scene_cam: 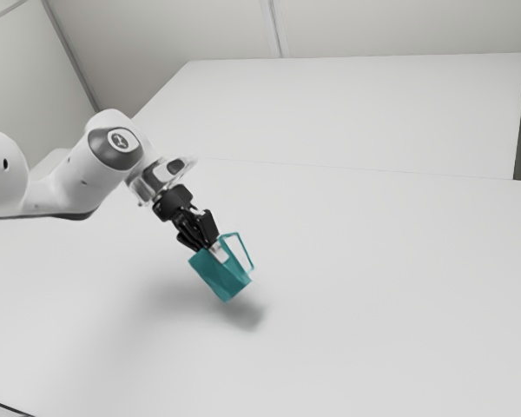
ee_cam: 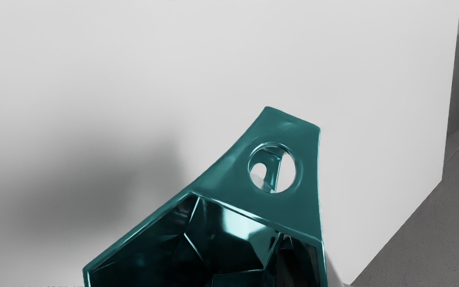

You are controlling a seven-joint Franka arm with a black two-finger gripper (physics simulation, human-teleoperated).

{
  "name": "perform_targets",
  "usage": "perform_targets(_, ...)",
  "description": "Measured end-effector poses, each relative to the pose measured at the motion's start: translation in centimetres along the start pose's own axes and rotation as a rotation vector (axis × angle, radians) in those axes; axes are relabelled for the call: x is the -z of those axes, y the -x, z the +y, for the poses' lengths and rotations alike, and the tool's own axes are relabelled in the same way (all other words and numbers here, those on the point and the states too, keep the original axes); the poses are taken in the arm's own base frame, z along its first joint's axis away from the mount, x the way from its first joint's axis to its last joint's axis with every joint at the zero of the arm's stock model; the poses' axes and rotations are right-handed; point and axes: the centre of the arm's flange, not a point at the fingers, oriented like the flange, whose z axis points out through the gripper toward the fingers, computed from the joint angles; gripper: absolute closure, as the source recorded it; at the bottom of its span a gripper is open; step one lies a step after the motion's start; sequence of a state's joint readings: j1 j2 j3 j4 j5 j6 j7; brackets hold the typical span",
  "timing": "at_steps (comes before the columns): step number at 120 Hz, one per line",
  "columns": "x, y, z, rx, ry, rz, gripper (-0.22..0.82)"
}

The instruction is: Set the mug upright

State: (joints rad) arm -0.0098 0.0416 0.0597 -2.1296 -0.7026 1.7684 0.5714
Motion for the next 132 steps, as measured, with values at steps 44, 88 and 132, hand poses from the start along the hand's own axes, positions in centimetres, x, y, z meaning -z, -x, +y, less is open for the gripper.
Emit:
perform_targets(44,2.6,-0.2,0.4,-0.076,-0.224,-0.014,0.76)
perform_targets(88,4.8,-0.7,0.7,-0.104,-0.551,-0.087,0.76)
perform_targets(132,4.8,-1.7,0.9,-0.110,-0.684,-0.033,0.76)
